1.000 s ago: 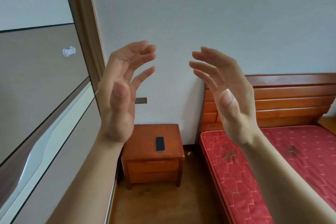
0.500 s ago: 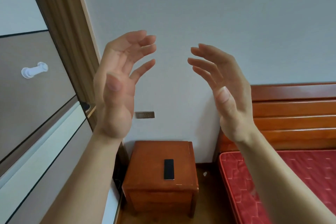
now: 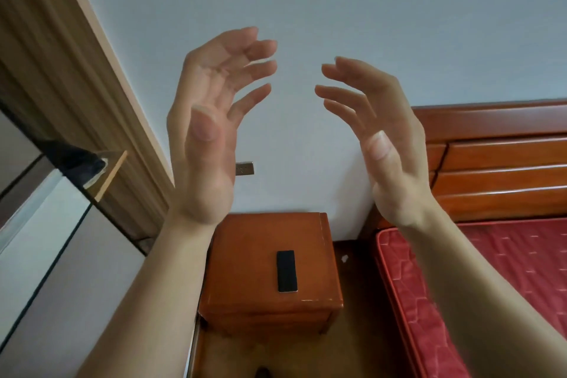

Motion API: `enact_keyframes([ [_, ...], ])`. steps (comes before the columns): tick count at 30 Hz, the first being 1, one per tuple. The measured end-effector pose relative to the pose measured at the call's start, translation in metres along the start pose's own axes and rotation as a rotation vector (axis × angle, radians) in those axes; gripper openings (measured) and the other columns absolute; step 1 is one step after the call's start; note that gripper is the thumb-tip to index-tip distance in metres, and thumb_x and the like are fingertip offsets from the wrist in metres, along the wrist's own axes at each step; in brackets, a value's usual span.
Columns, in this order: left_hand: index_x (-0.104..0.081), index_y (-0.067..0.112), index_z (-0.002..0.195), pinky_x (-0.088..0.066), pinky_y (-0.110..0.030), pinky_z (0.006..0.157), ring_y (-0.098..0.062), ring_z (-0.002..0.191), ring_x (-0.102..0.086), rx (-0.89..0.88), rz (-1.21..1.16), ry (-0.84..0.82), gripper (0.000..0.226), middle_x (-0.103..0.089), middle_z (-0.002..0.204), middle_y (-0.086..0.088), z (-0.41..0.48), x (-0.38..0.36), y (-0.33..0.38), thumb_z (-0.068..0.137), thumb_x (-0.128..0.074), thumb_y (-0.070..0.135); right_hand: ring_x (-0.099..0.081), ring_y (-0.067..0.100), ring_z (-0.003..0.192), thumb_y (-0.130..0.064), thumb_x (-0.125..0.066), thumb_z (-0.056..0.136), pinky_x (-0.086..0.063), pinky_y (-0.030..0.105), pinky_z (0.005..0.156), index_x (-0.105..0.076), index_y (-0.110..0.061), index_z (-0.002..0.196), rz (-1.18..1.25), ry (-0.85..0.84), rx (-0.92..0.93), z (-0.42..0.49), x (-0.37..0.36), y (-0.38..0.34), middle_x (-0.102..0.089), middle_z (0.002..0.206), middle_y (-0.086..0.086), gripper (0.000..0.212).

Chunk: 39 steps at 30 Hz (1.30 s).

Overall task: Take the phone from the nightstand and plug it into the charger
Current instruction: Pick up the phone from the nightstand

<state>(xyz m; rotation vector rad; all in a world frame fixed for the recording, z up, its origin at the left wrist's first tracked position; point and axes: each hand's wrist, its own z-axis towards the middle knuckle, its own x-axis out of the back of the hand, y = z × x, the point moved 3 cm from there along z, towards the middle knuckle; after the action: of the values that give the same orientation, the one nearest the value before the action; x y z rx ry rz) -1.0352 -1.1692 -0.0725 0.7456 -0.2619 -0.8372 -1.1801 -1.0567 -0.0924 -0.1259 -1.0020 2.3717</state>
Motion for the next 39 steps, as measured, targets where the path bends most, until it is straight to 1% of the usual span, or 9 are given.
enact_keyframes([
  [11,-0.051,0.018,0.134,-0.05,-0.046,0.105,-0.029,0.124,-0.063,0.213,-0.018,0.005,0.081,-0.062,0.133,-0.007,0.013,0.045,-0.193,0.085,-0.052,0.082,-0.061,0.032,0.133,-0.071,-0.049,0.095,-0.047,0.048,0.113,-0.043,-0.008,0.144,-0.009,0.071,-0.242,0.012,-0.02,0.175,-0.054,0.148,0.016,0.08],
  [15,-0.052,0.012,0.131,-0.053,-0.048,0.104,-0.03,0.122,-0.065,0.358,0.056,0.024,0.085,-0.063,0.132,-0.007,-0.022,0.044,-0.274,0.087,-0.045,0.084,-0.063,0.032,0.131,-0.073,-0.048,0.093,-0.049,0.05,0.112,-0.043,-0.006,0.143,-0.022,0.066,-0.369,-0.016,-0.024,0.255,-0.054,0.147,0.022,0.085],
  [22,-0.058,0.021,0.125,-0.052,-0.043,0.101,-0.029,0.118,-0.067,0.517,0.058,0.148,0.074,-0.067,0.126,-0.006,-0.108,0.048,-0.405,0.087,-0.047,0.084,-0.065,0.025,0.13,-0.074,-0.051,0.092,-0.052,0.048,0.111,-0.048,-0.009,0.144,-0.043,0.113,-0.56,-0.099,-0.023,0.391,-0.059,0.147,0.013,0.083],
  [25,-0.061,0.024,0.122,-0.054,-0.044,0.102,-0.028,0.118,-0.068,0.608,0.146,0.209,0.071,-0.069,0.124,-0.006,-0.159,0.052,-0.466,0.088,-0.043,0.084,-0.065,0.016,0.129,-0.073,-0.053,0.09,-0.054,0.037,0.108,-0.051,-0.01,0.144,-0.086,0.144,-0.688,-0.147,-0.03,0.448,-0.061,0.146,0.006,0.083],
  [30,-0.066,0.038,0.115,-0.056,-0.042,0.105,-0.019,0.12,-0.067,0.83,0.224,0.263,0.055,-0.07,0.121,0.012,-0.248,0.062,-0.552,0.094,-0.038,0.08,-0.066,0.006,0.123,-0.061,-0.062,0.088,-0.055,0.024,0.102,-0.055,-0.028,0.142,-0.137,0.13,-0.93,-0.231,-0.055,0.531,-0.063,0.14,-0.01,0.063],
  [33,-0.063,0.034,0.117,-0.054,-0.037,0.107,-0.007,0.116,-0.066,1.088,0.347,0.263,0.046,-0.067,0.12,0.016,-0.302,0.065,-0.591,0.098,-0.039,0.067,-0.063,0.01,0.125,-0.057,-0.067,0.09,-0.054,0.03,0.106,-0.055,-0.028,0.142,-0.204,0.092,-1.108,-0.283,-0.071,0.573,-0.061,0.143,-0.009,0.06],
  [35,-0.057,0.036,0.116,-0.054,-0.029,0.101,0.006,0.103,-0.06,1.279,0.439,0.264,0.031,-0.062,0.118,0.021,-0.337,0.069,-0.608,0.102,-0.047,0.061,-0.061,0.011,0.123,-0.051,-0.069,0.093,-0.055,0.031,0.102,-0.053,-0.026,0.145,-0.277,0.079,-1.25,-0.316,-0.077,0.593,-0.059,0.145,-0.007,0.06],
  [37,-0.056,0.032,0.122,-0.048,-0.02,0.086,0.003,0.102,-0.058,1.427,0.487,0.267,0.027,-0.06,0.128,0.013,-0.365,0.072,-0.617,0.105,-0.052,0.053,-0.06,0.009,0.114,-0.046,-0.07,0.094,-0.054,0.019,0.082,-0.05,-0.025,0.148,-0.317,0.075,-1.371,-0.343,-0.08,0.605,-0.059,0.146,-0.003,0.061],
  [39,-0.056,0.024,0.133,-0.044,-0.023,0.085,-0.009,0.112,-0.057,1.533,0.504,0.274,0.034,-0.059,0.139,0.003,-0.385,0.075,-0.624,0.105,-0.056,0.044,-0.061,0.012,0.11,-0.04,-0.071,0.095,-0.053,0.02,0.078,-0.048,-0.022,0.147,-0.336,0.074,-1.474,-0.361,-0.082,0.613,-0.06,0.144,0.001,0.06],
])
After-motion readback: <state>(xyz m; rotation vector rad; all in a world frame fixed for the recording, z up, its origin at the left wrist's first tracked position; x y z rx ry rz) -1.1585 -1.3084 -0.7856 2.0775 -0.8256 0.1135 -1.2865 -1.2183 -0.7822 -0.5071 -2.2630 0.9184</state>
